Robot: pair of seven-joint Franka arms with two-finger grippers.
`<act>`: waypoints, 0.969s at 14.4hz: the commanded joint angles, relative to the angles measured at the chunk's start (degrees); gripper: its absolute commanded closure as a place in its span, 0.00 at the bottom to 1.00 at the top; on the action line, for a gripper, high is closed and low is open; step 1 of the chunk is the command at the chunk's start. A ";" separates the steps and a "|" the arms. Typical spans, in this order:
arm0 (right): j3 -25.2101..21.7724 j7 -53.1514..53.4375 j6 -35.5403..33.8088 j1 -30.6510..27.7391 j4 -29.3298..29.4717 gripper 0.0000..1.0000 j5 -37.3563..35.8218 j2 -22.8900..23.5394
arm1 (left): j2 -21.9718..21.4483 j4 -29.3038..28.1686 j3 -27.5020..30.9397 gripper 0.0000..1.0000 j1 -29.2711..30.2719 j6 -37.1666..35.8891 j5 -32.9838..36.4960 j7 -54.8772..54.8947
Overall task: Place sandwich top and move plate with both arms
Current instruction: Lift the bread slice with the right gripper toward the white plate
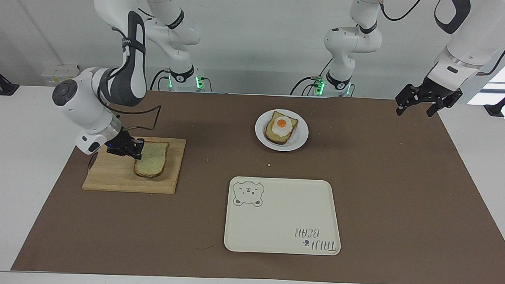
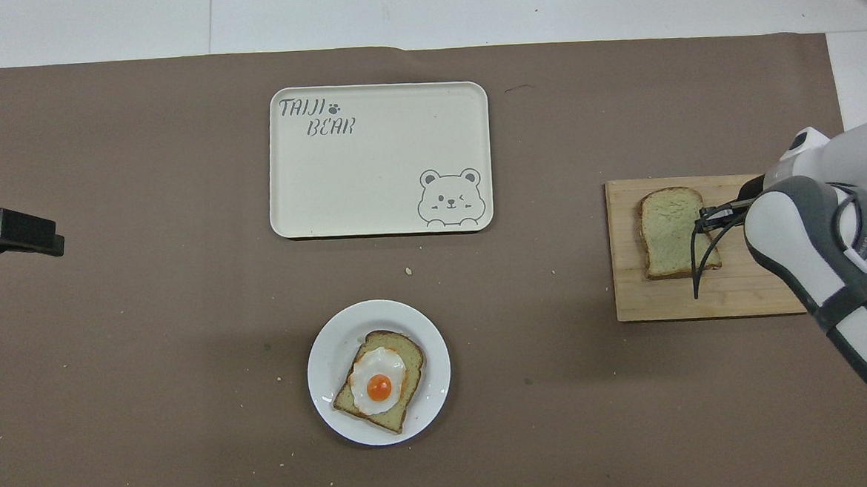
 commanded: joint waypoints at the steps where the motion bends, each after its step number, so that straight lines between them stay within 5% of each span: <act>1: 0.94 3.01 -8.51 -0.43 4.41 1.00 3.49 -1.27 | 0.34 0.98 0.80 0.00 -0.89 -1.18 0.68 0.28; 5: 1.20 8.28 -12.05 3.15 4.60 1.00 7.38 -2.33 | 0.34 0.98 0.80 0.00 -0.89 -1.18 0.68 0.28; 14: 1.46 25.68 -8.10 19.50 3.46 1.00 12.39 -3.29 | 0.34 0.98 0.80 0.00 -0.89 -1.18 0.68 0.28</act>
